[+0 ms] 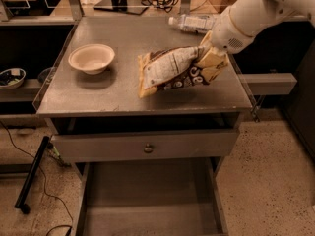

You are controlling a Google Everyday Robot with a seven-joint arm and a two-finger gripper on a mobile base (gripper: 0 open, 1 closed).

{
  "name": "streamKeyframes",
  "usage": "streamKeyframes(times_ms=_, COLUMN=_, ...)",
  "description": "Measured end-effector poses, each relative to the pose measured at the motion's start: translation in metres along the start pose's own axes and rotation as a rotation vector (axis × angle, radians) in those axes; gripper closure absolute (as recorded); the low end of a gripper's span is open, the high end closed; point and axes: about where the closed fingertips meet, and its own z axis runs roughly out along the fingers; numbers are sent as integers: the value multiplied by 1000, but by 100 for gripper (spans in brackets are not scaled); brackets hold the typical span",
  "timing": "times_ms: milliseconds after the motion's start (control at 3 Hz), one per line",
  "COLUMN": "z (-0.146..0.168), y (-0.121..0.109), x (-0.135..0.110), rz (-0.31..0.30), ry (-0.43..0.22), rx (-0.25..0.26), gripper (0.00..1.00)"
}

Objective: Pick brown chip bag from middle drawer and place on counter

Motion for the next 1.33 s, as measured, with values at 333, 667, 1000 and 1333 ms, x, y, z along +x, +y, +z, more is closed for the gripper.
streamKeyframes(times_ms=333, z=37, y=16, x=10, rz=39, ry=-38, rx=-65, gripper=100)
streamKeyframes(times_ms=667, z=42, y=20, x=12, rz=48, ry=-44, rx=-79, gripper=100)
streamKeyframes(times_ms=1000, z=42, y=20, x=12, rz=48, ry=-44, rx=-79, gripper=81)
streamKeyframes(times_ms=1333, z=42, y=20, x=12, rz=48, ry=-44, rx=-79, gripper=58)
